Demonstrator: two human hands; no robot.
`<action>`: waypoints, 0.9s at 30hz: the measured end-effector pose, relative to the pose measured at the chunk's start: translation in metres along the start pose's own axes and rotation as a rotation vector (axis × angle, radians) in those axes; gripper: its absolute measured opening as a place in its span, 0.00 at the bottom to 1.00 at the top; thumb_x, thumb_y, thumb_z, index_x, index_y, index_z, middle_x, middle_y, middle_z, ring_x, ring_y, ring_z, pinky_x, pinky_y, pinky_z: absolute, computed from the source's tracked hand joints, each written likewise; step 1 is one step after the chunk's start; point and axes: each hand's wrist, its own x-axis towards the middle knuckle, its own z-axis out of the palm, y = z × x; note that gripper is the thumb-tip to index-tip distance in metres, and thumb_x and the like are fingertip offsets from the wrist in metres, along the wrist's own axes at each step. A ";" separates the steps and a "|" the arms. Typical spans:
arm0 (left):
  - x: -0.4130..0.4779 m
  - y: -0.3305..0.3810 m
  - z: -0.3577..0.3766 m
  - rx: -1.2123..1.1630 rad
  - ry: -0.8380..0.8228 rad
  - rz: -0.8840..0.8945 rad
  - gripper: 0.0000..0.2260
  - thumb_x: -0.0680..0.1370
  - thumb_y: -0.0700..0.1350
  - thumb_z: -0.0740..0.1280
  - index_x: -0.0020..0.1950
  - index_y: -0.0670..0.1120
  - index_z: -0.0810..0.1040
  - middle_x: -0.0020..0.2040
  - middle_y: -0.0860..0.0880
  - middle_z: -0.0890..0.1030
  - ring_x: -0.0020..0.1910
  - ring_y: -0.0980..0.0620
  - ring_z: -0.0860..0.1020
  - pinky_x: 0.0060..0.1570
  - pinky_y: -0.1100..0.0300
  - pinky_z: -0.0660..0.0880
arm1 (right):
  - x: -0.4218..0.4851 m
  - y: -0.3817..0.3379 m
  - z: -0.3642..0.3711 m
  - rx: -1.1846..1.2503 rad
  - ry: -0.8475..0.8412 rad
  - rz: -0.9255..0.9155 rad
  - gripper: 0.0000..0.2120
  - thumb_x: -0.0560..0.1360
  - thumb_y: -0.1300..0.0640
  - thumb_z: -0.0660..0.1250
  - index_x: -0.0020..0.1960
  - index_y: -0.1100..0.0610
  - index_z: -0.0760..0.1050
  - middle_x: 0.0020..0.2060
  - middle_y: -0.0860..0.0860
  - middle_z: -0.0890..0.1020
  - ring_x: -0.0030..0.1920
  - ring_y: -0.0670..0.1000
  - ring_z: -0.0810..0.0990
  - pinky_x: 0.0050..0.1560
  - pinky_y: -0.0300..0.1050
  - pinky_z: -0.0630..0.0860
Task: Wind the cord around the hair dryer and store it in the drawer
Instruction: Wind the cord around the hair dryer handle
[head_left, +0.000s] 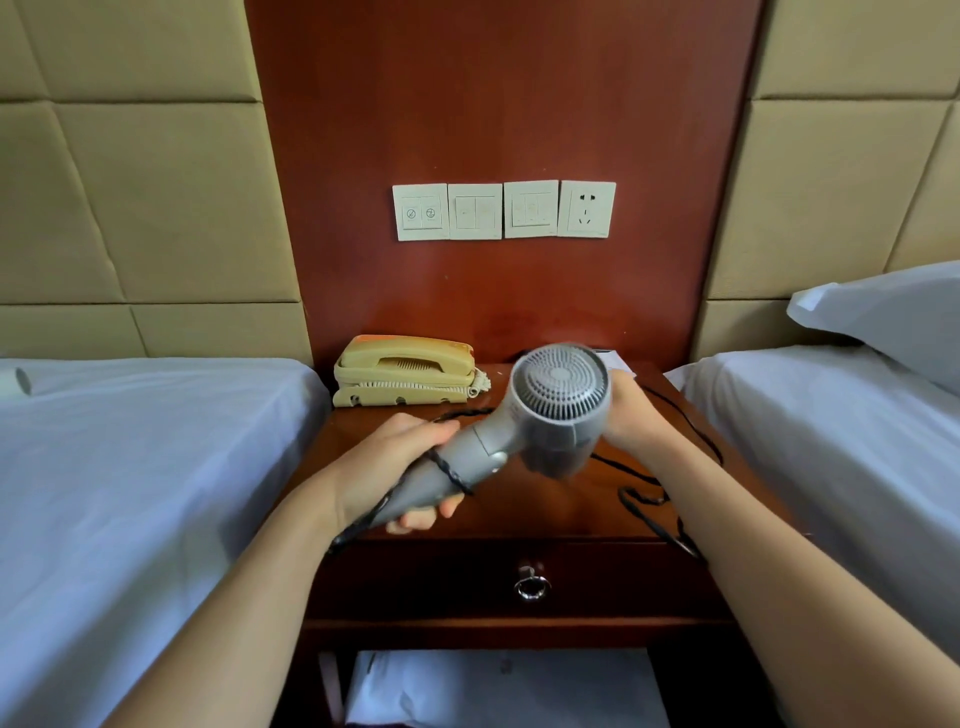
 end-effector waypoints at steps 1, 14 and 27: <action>0.001 -0.001 0.000 -0.055 0.000 0.007 0.20 0.77 0.53 0.60 0.45 0.34 0.75 0.26 0.39 0.74 0.15 0.52 0.66 0.18 0.68 0.60 | -0.001 0.004 0.003 0.006 -0.013 -0.006 0.18 0.73 0.57 0.63 0.35 0.73 0.72 0.29 0.61 0.73 0.34 0.51 0.69 0.38 0.47 0.66; 0.022 -0.016 -0.034 -0.321 0.624 0.081 0.17 0.81 0.48 0.52 0.47 0.36 0.72 0.31 0.40 0.71 0.15 0.52 0.65 0.17 0.68 0.60 | -0.018 -0.033 0.037 -0.491 -0.322 -0.181 0.23 0.79 0.49 0.59 0.27 0.53 0.62 0.26 0.50 0.69 0.32 0.54 0.70 0.35 0.49 0.68; 0.028 -0.026 -0.026 0.469 1.000 0.129 0.17 0.80 0.51 0.53 0.41 0.44 0.75 0.34 0.39 0.80 0.30 0.39 0.78 0.30 0.52 0.78 | -0.024 -0.092 0.039 -0.657 -0.074 -0.562 0.13 0.79 0.48 0.57 0.44 0.56 0.75 0.39 0.55 0.81 0.41 0.62 0.78 0.35 0.47 0.65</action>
